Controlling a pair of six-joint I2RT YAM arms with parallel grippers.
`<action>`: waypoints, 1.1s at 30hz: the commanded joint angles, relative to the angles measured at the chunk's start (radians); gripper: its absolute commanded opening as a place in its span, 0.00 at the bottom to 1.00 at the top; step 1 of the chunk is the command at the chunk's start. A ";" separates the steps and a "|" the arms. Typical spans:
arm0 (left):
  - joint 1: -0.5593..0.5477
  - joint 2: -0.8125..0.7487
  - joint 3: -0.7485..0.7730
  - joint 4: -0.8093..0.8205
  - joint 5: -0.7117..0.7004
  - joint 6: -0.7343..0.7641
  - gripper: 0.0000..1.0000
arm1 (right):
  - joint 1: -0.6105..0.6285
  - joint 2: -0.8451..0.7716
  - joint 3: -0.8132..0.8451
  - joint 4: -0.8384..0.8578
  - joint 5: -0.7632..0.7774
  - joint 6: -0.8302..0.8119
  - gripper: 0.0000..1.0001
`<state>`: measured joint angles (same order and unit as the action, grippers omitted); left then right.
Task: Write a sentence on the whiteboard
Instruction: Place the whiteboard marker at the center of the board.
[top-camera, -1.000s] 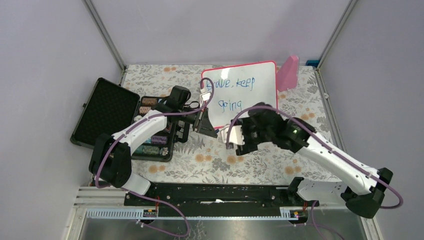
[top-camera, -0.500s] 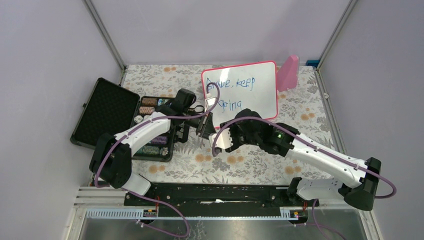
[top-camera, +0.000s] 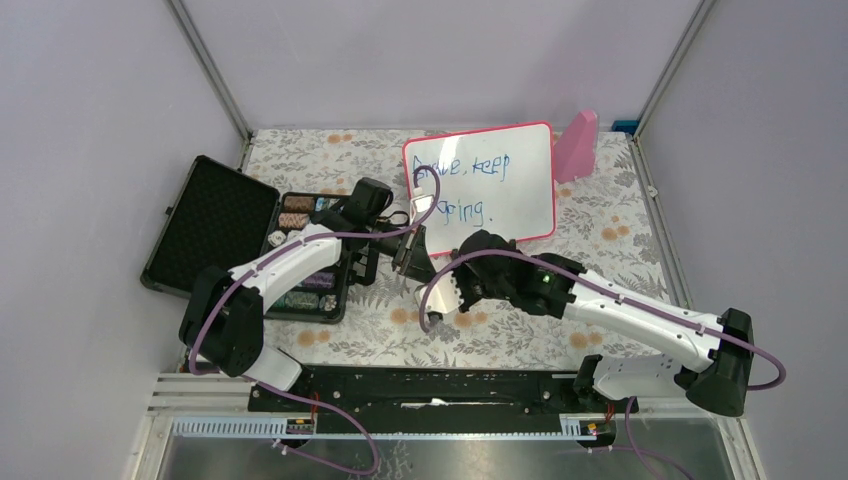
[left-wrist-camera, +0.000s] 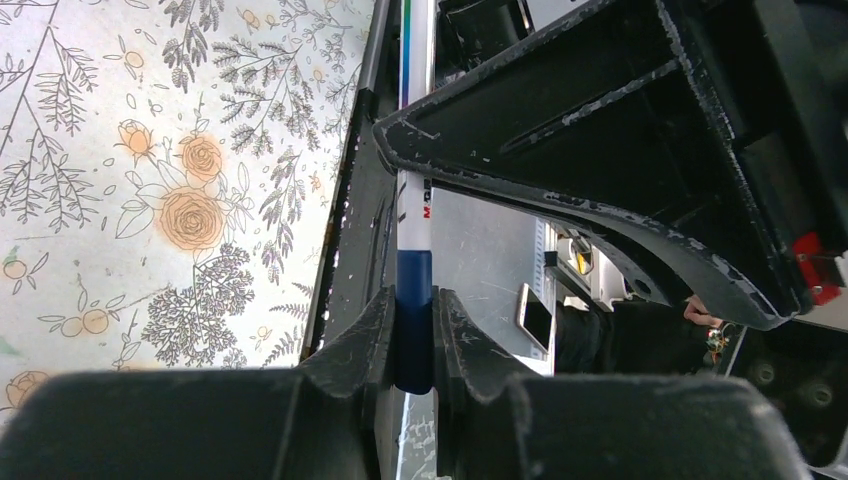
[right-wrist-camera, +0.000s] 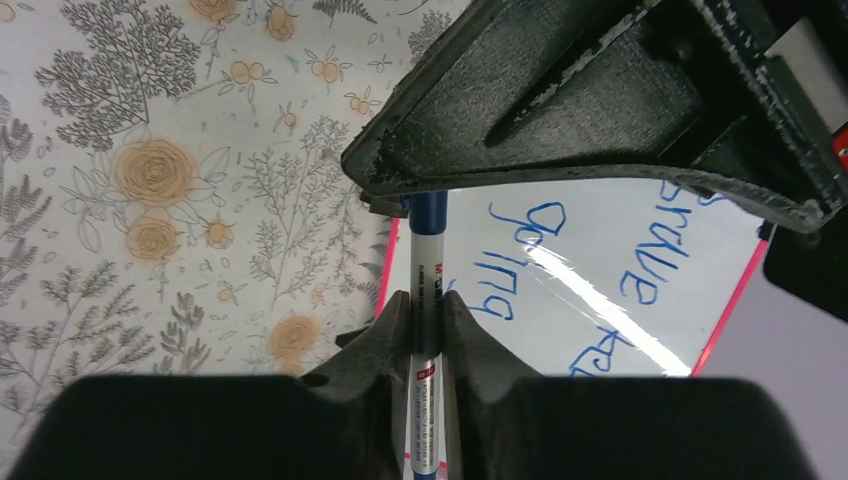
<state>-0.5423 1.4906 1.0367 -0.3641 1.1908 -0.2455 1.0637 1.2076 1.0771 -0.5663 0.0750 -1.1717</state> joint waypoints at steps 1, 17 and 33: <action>-0.004 -0.006 0.006 0.032 0.053 -0.003 0.10 | 0.010 -0.007 -0.016 0.026 0.053 -0.018 0.09; 0.085 -0.075 0.021 0.014 -0.047 0.021 0.99 | -0.044 -0.051 0.020 -0.091 0.075 0.322 0.00; 0.293 -0.165 0.144 -0.023 -0.496 0.139 0.99 | -1.016 0.120 0.145 -0.162 -0.444 0.690 0.00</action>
<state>-0.2653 1.4071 1.1137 -0.3931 0.8478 -0.1791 0.2737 1.2942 1.1961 -0.6979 -0.2012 -0.5983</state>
